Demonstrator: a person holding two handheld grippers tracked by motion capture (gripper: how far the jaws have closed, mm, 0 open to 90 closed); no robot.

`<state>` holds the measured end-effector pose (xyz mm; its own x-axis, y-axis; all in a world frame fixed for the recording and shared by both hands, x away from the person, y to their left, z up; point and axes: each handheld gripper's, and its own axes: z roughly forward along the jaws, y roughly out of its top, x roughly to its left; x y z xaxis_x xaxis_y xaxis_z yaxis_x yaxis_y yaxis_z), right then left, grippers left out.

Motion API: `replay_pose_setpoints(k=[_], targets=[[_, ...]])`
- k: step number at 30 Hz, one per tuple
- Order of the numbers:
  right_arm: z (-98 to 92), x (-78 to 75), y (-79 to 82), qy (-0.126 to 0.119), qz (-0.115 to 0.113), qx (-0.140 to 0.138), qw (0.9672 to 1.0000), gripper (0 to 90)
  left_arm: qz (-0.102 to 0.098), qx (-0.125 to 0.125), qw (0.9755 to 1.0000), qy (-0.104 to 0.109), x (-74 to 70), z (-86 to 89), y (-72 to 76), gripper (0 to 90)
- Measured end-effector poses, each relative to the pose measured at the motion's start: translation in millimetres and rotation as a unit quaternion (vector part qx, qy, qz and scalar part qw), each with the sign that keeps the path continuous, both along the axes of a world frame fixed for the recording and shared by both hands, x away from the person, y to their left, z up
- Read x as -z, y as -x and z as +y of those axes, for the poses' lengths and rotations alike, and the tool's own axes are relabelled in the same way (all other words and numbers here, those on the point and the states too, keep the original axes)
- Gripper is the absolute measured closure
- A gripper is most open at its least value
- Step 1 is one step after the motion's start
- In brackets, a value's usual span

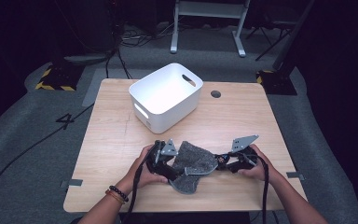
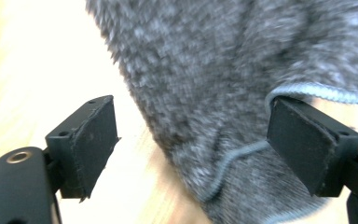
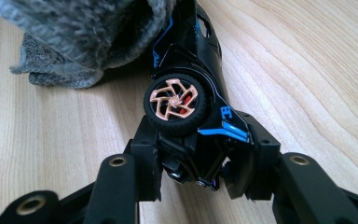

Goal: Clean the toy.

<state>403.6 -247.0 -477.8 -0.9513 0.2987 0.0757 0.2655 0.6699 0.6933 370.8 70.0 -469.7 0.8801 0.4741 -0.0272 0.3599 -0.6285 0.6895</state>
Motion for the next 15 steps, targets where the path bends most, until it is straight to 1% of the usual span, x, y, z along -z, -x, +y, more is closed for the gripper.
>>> replay_pose_setpoints(k=[1, 2, 3, 4, 5, 6, 7, 8, 10, 11, 12, 13, 14, 15], targets=[[0.7, 0.1, 0.2, 0.000, -0.001, 0.000, 1.0000, 57.2, 0.006, 0.006, 1.0000, -0.002, 1.9, -2.6, -1.7, 27.2], [0.7, 0.1, 0.2, 0.000, -0.001, 0.000, 1.0000, 57.2, 0.007, 0.010, 0.9998, -0.013, 4.1, -6.7, -3.3, 27.2], [1.2, 0.2, 0.5, 0.000, -0.002, 0.000, 1.0000, 57.2, 0.002, 0.005, 0.9993, -0.036, 6.5, -13.2, -3.6, 35.3], [1.7, 0.2, 1.1, 0.000, -0.002, 0.001, 1.0000, 57.3, -0.001, 0.003, 0.9990, -0.046, 8.2, -17.5, -2.6, 44.8], [1.9, 0.3, 1.4, 0.001, -0.003, 0.002, 1.0000, 57.2, -0.002, 0.009, 0.9989, -0.046, 8.8, -20.0, -1.1, 50.1], [1.9, 0.3, 1.6, 0.000, -0.003, 0.002, 1.0000, 57.1, -0.031, 0.006, 0.9971, -0.070, 8.5, -25.9, 5.5, 56.2], [1.3, 0.4, 1.9, 0.000, -0.002, 0.000, 1.0000, 57.0, -0.040, 0.003, 0.9963, -0.076, 8.2, -27.6, 7.4, 60.4], [1.0, 0.6, 2.0, -0.001, -0.001, 0.000, 1.0000, 56.9, -0.047, 0.001, 0.9952, -0.086, 7.0, -29.7, 9.2, 62.6], [0.1, 1.0, 2.5, -0.004, 0.002, -0.001, 1.0000, 56.9, -0.056, -0.008, 0.9940, -0.093, 6.7, -31.0, 11.3, 66.3], [0.2, 0.7, 2.7, -0.001, 0.000, 0.001, 1.0000, 57.1, -0.066, -0.013, 0.9927, -0.100, 5.5, -31.4, 12.9, 66.3], [1.0, 0.4, 3.2, 0.001, -0.001, 0.004, 1.0000, 57.3, -0.075, -0.016, 0.9921, -0.099, 3.5, -30.8, 14.0, 65.1], [1.7, 0.0, 3.5, 0.003, -0.005, 0.006, 1.0000, 57.5, -0.082, -0.024, 0.9923, -0.090, -0.3, -28.8, 15.6, 63.3], [2.0, -0.1, 3.4, 0.004, -0.005, 0.011, 0.9999, 57.5, -0.089, -0.023, 0.9928, -0.078, -3.8, -26.9, 17.3, 62.0], [1.9, -0.2, 2.9, 0.005, -0.005, 0.013, 0.9999, 57.5, -0.096, -0.017, 0.9931, -0.066, -7.5, -24.9, 19.7, 60.4]])
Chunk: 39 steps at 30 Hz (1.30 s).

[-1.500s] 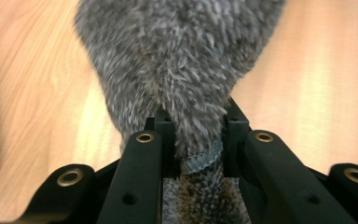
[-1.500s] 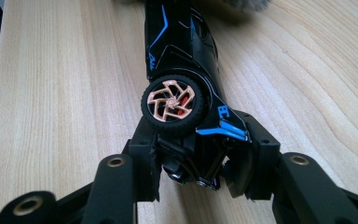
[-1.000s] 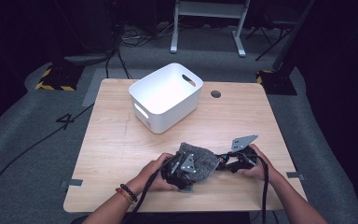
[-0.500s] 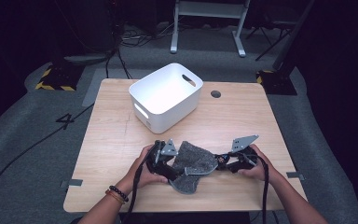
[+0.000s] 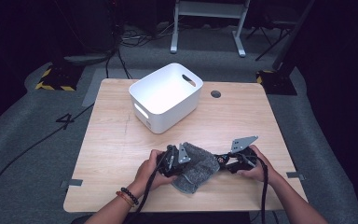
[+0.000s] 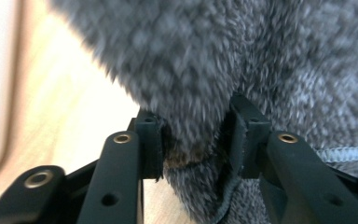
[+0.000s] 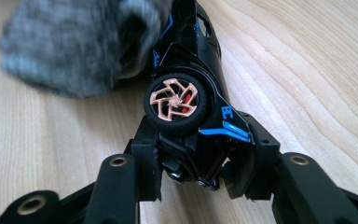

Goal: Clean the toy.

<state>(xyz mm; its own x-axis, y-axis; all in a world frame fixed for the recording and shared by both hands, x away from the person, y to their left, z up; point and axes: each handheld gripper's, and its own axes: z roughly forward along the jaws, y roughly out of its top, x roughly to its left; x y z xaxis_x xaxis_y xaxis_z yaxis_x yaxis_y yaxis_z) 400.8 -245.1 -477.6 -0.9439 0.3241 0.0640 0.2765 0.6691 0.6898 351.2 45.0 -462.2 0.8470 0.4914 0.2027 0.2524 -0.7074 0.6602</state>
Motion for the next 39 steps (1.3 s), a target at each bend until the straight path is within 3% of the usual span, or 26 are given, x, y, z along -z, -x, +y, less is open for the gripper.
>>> replay_pose_setpoints(k=[2, 6, 7, 8, 10, 11, 14, 16, 17, 19, 20, 22, 26, 28, 31, 33, 39], targets=[[0.2, 0.1, -0.9, -0.002, 0.003, 0.005, 1.0000, 57.5, -0.005, 0.019, 0.9997, 0.017, -3.9, 0.8, 4.1, 60.9], [2.0, -0.2, -2.0, 0.001, 0.002, 0.016, 0.9999, 57.5, -0.006, 0.029, 0.9996, -0.002, -1.2, -7.2, 5.3, 64.6], [2.2, -0.4, -1.5, 0.002, 0.001, 0.017, 0.9999, 57.5, -0.006, 0.023, 0.9997, -0.007, -0.4, -7.9, 3.6, 57.8], [2.2, -0.4, -1.5, 0.002, 0.001, 0.017, 0.9999, 57.5, 0.000, 0.018, 0.9998, -0.004, 0.4, -7.6, 1.2, 57.8], [2.2, -0.4, -1.2, 0.003, 0.001, 0.019, 0.9998, 57.5, 0.027, -0.010, 0.9995, -0.010, 3.2, -5.5, -7.9, 39.6], [2.1, -0.4, -1.3, 0.003, 0.001, 0.019, 0.9998, 57.5, 0.029, -0.028, 0.9992, -0.008, 4.7, -2.2, -11.4, 30.1], [1.7, -0.1, -2.0, 0.001, 0.001, 0.020, 0.9998, 57.4, 0.023, -0.034, 0.9991, 0.008, 2.1, 8.5, -13.2, 18.0], [1.0, -0.4, -2.1, 0.004, -0.001, 0.024, 0.9997, 57.4, 0.017, -0.024, 0.9988, 0.039, -4.1, 16.0, -10.6, 18.6], [0.6, -0.4, -2.2, 0.003, 0.000, 0.028, 0.9996, 57.4, 0.012, -0.021, 0.9987, 0.045, -6.7, 18.0, -8.8, 18.5], [-0.2, -0.2, -3.1, 0.002, 0.000, 0.030, 0.9995, 57.4, 0.011, 0.013, 0.9979, 0.063, -11.9, 19.9, -2.6, 20.0], [-0.5, -0.3, -3.4, 0.003, 0.000, 0.031, 0.9995, 57.4, 0.009, 0.027, 0.9979, 0.059, -12.2, 17.5, 0.8, 24.0], [-0.2, -0.3, -3.2, 0.003, 0.000, 0.030, 0.9995, 57.4, 0.014, 0.050, 0.9977, 0.044, -9.3, 9.4, 6.9, 22.8], [0.0, -0.3, -2.8, 0.004, -0.001, 0.030, 0.9995, 57.4, 0.028, 0.063, 0.9977, 0.003, 7.2, -11.9, 9.4, 20.4], [0.1, -0.3, -2.6, 0.003, 0.000, 0.030, 0.9996, 57.4, 0.023, 0.056, 0.9980, -0.013, 13.7, -20.5, 7.2, 21.0], [0.0, -0.2, -2.0, -0.002, 0.009, 0.023, 0.9997, 57.5, 0.020, 0.044, 0.9988, -0.014, 18.6, -28.7, 1.1, 29.1], [1.1, -0.1, -0.8, -0.004, 0.013, 0.020, 0.9997, 57.7, -0.002, 0.026, 0.9994, -0.021, 20.2, -33.3, 0.9, 43.1], [1.5, 0.5, -0.1, -0.008, 0.019, 0.025, 0.9995, 57.7, -0.035, -0.023, 0.9987, -0.030, 19.4, -34.4, -4.9, 70.3]])
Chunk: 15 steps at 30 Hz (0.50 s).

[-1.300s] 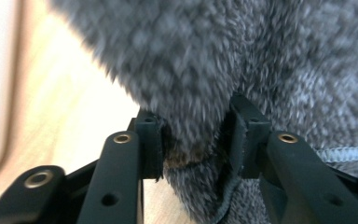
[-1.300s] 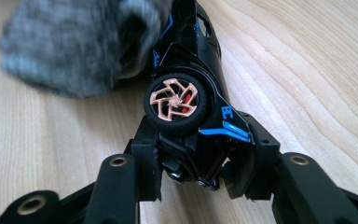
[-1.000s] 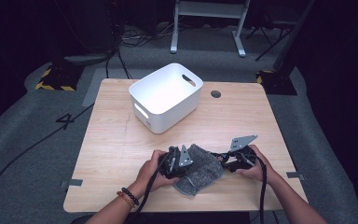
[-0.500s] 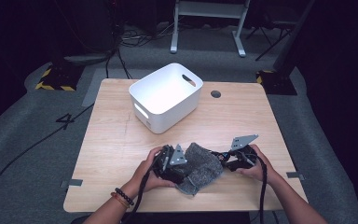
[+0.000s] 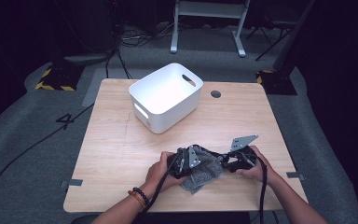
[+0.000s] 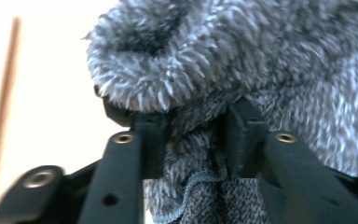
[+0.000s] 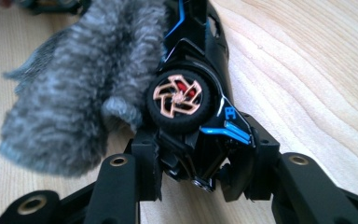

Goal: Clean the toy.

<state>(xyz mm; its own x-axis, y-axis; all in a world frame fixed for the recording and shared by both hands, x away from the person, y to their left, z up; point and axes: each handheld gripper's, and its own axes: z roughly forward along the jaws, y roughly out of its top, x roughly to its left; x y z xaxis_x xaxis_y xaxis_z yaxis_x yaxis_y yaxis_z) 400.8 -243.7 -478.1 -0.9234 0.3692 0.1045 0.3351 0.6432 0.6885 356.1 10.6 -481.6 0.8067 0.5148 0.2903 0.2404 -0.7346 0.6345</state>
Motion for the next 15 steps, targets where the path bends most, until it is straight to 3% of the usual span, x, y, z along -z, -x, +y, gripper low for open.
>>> replay_pose_setpoints(k=[6, 11, 15], targets=[[1.3, -0.8, 1.3, 0.007, -0.006, 0.002, 1.0000, 57.8, -0.016, -0.020, 0.9993, -0.026, 1.5, 15.6, -9.5, 81.2], [-3.1, -0.8, 0.4, 0.009, -0.010, 0.007, 0.9999, 58.5, -0.004, -0.054, 0.9984, -0.018, 1.0, 37.4, -22.0, 82.0], [-1.8, -1.1, 1.1, 0.014, -0.014, 0.008, 0.9998, 58.6, -0.015, -0.016, 0.9997, -0.009, -1.5, 31.7, -13.8, 81.8]])
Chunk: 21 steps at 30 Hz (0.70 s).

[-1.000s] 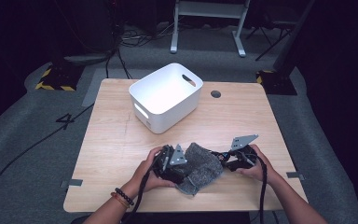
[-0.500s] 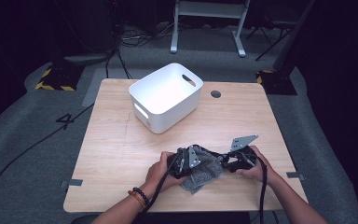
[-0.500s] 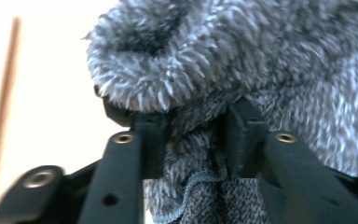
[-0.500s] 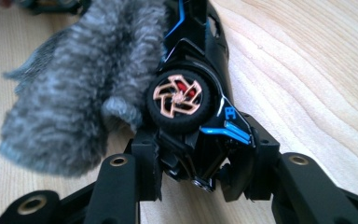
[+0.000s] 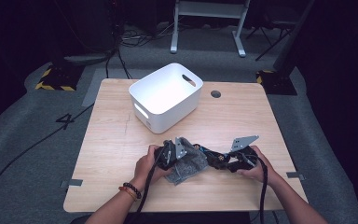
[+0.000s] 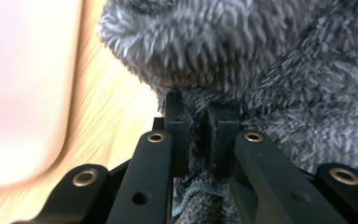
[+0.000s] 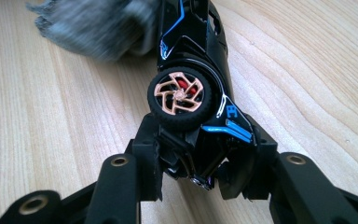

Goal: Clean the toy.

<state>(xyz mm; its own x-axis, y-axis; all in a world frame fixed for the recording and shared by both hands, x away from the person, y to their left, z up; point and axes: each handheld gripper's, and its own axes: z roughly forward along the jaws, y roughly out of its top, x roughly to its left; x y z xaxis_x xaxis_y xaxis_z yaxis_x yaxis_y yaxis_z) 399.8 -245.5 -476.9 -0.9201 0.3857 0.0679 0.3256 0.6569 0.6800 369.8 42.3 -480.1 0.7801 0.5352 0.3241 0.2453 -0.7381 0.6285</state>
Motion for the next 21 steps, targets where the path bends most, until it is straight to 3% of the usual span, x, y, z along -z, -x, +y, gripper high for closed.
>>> replay_pose_setpoints(k=[4, 8, 10, 13, 18, 21], targets=[[2.7, 0.0, 0.5, 0.002, -0.002, 0.002, 1.0000, 58.6, 0.008, 0.056, 0.9984, 0.000, 0.6, -26.2, 15.2, 81.6], [6.4, -0.2, 2.2, 0.004, -0.005, -0.004, 1.0000, 58.5, 0.012, 0.078, 0.9968, -0.016, 7.9, -42.0, 18.0, 81.4], [6.8, -0.2, 2.5, 0.005, -0.007, -0.005, 1.0000, 58.5, 0.021, 0.075, 0.9969, -0.006, 8.9, -40.7, 13.6, 81.6], [5.3, -0.1, 1.6, 0.003, -0.005, -0.003, 1.0000, 58.5, 0.019, 0.071, 0.9972, -0.015, 7.5, -33.7, 8.8, 81.7], [-1.8, -0.4, 0.0, 0.002, -0.001, -0.007, 1.0000, 58.5, 0.027, 0.024, 0.9993, -0.009, 2.1, -1.4, -5.5, 81.8], [-6.6, 0.1, -0.4, -0.005, 0.007, -0.027, 0.9996, 58.7, 0.029, 0.001, 0.9995, -0.012, 0.1, 17.7, -8.5, 81.7]])
